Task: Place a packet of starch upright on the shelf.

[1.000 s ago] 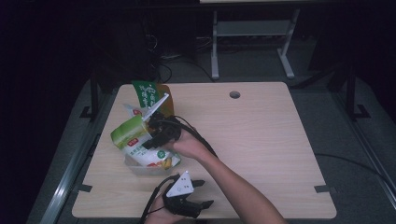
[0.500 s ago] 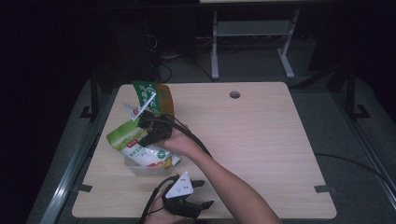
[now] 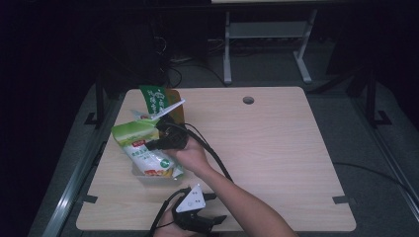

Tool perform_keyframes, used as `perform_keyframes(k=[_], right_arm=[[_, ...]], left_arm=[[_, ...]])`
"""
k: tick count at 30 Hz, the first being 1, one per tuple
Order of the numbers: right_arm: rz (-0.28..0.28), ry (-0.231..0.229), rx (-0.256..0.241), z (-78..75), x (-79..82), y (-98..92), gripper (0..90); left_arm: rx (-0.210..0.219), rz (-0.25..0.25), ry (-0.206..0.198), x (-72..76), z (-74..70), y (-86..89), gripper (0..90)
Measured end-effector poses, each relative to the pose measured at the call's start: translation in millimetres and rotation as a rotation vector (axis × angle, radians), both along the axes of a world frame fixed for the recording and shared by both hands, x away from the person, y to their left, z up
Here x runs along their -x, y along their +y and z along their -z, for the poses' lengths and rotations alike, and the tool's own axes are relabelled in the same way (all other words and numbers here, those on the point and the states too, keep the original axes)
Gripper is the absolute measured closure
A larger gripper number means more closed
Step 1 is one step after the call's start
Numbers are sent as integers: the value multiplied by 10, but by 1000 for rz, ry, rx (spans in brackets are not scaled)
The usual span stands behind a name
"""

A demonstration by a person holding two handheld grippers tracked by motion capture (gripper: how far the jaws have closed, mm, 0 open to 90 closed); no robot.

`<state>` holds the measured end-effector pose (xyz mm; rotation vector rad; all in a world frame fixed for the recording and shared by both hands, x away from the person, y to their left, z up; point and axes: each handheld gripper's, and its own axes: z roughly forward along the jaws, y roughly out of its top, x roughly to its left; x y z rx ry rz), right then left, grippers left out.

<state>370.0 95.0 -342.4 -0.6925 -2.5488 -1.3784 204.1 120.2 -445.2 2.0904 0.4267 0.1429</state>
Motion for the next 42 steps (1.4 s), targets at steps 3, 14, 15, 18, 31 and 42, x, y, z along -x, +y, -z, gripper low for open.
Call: perform_keyframes(k=[3, 14, 15, 18, 31, 42], right_arm=[[0, 11, 8, 75, -15, 0, 886], [-91, -81, 212, 46, 37, -191, 624], [-91, -81, 212, 46, 37, -191, 624], [-146, -84, 299, 186, 83, -255, 672], [-178, -96, 411, 393, 150, -227, 820], [-176, -50, 377, 537, 103, -328, 796]], left_arm=[[6, -3, 7, 10, -2, 2, 311], [-2, 3, 3, 13, 0, -1, 310], [-3, 3, 4, 17, 2, -6, 310], [-6, 5, 6, 25, 4, -17, 311], [-13, 15, -9, 15, -3, -25, 311], [-11, 18, -2, 22, 17, -45, 311]])
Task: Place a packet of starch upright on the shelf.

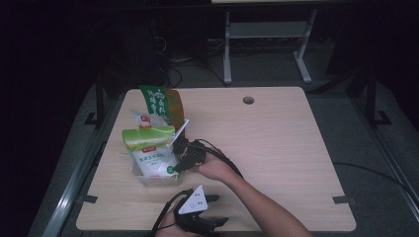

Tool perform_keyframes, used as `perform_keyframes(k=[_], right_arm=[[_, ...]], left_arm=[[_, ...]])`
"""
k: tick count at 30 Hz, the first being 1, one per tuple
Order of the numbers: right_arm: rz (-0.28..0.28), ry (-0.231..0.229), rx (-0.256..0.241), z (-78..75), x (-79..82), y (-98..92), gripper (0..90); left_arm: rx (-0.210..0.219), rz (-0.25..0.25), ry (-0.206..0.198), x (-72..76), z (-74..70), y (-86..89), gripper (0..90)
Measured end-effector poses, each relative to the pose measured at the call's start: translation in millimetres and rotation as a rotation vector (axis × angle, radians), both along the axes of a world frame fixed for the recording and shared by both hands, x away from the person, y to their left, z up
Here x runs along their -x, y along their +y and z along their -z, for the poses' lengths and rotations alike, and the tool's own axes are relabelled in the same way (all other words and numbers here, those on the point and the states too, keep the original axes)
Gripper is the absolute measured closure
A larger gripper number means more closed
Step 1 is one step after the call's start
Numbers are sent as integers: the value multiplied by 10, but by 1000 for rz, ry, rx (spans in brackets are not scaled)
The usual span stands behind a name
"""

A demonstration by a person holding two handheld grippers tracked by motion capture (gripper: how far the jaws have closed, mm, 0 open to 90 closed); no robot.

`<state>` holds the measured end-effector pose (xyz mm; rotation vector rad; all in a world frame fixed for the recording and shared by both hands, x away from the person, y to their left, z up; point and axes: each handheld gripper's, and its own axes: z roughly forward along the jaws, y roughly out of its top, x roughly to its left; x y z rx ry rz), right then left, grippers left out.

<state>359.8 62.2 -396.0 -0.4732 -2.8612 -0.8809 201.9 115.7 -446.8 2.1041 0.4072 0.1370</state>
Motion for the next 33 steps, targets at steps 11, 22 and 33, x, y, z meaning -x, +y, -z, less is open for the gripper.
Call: perform_keyframes(k=[11, 22, 33], right_arm=[[19, -7, -129, -178, -37, -223, 594], [107, 2, -207, -292, -109, -770, 474], [220, 10, -225, -273, -128, -1297, 414]], left_arm=[[3, -21, 15, -35, 1, 7, 310], [8, -49, 13, -130, -20, 49, 298], [17, -65, 16, -189, -29, 63, 286]])
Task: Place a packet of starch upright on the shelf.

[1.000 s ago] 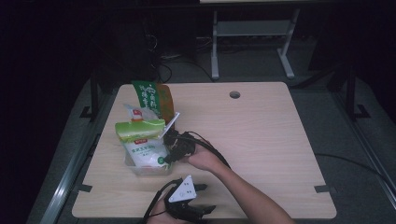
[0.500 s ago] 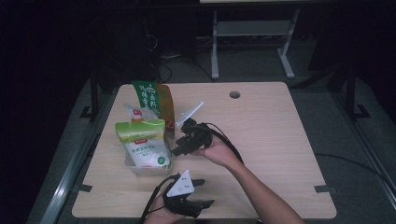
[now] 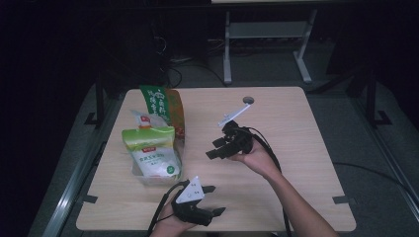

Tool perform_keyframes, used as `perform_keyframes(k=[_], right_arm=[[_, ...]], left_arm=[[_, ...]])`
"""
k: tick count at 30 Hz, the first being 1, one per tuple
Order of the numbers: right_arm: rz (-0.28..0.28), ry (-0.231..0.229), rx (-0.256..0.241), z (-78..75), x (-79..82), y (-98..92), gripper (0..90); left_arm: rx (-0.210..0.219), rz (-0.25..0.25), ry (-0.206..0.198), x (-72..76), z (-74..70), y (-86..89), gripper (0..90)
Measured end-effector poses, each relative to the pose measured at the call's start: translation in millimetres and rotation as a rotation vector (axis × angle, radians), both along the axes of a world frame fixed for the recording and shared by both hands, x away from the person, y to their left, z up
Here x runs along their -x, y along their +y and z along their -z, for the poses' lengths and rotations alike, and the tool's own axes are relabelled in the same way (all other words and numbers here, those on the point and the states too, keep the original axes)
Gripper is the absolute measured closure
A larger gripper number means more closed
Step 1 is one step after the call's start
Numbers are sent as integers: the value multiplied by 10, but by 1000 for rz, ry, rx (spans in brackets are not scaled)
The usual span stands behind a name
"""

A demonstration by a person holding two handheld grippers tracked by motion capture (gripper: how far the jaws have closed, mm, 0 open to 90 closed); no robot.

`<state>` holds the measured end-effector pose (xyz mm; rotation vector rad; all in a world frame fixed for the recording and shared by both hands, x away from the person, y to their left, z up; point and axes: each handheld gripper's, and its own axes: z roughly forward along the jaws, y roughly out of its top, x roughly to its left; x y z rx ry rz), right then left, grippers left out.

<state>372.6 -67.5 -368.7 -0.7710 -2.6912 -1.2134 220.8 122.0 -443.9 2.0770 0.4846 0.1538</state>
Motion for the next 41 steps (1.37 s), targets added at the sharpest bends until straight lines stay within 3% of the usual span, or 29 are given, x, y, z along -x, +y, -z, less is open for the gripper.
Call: perform_keyframes(k=[9, 16, 26, 33, 41], right_arm=[[77, -4, -3, 18, 45, -443, 388], [106, 2, 8, 30, 95, -630, 380], [164, 37, 19, 163, 220, -975, 358], [203, 51, 16, 268, 331, -1203, 334], [245, 79, 15, 470, 556, -1480, 307]], left_arm=[[7, -11, 1, -18, -25, 26, 280], [9, -8, -7, -16, -28, 20, 280], [-10, 4, -7, -13, -17, 3, 278], [4, -4, -1, -15, -12, -12, 276], [1, -4, 1, -21, -9, -8, 271]])
